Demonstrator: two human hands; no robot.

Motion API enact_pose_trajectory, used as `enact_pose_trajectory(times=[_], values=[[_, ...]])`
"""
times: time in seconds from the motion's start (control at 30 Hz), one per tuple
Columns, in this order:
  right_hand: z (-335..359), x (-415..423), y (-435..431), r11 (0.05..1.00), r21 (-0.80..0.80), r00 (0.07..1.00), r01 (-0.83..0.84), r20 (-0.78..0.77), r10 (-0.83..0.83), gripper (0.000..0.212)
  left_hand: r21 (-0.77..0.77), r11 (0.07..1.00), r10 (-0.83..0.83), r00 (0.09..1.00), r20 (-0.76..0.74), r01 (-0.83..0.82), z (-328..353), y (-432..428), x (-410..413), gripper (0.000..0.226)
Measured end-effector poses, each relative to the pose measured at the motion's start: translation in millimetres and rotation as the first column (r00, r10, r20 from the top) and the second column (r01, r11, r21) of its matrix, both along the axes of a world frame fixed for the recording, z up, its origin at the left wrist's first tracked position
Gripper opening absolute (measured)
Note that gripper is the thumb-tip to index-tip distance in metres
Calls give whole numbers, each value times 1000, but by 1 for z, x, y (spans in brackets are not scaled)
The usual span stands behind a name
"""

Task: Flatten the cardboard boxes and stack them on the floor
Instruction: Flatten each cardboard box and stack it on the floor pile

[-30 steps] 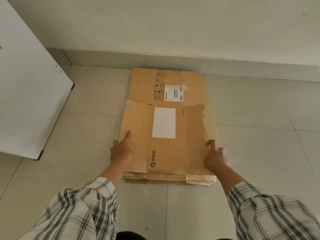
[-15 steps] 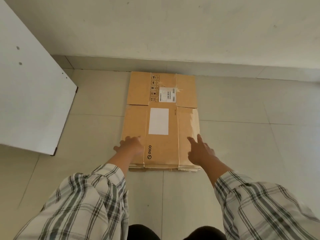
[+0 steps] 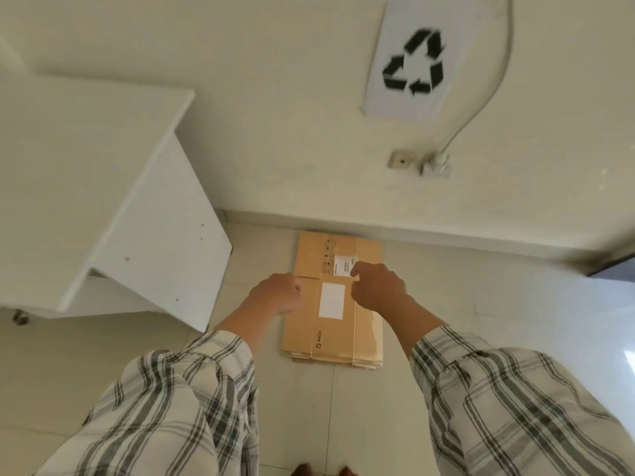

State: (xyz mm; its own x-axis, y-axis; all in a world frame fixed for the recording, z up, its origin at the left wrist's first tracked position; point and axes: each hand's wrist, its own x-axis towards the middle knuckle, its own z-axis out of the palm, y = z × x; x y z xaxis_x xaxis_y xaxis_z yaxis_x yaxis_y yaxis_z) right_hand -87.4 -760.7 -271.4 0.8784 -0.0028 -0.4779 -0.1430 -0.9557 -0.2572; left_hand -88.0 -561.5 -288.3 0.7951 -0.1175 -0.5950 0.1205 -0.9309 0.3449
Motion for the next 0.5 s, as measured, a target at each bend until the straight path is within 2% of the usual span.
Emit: enact_pose_trajectory(times=[0.1,0.23,0.5], values=[[84,2,32,999,36,996,-34,88,31,34,-28,999,48,994,97,-46,88,27,-3,37],[164,6,85,993,12,974,-120,196,116,30,-41,995,98,967,236,-91,171,70,-8,34],[249,-9,227,968,-60,897,-242,367,247,33,-1,994,100,909,406,-108,263,206,-29,29]])
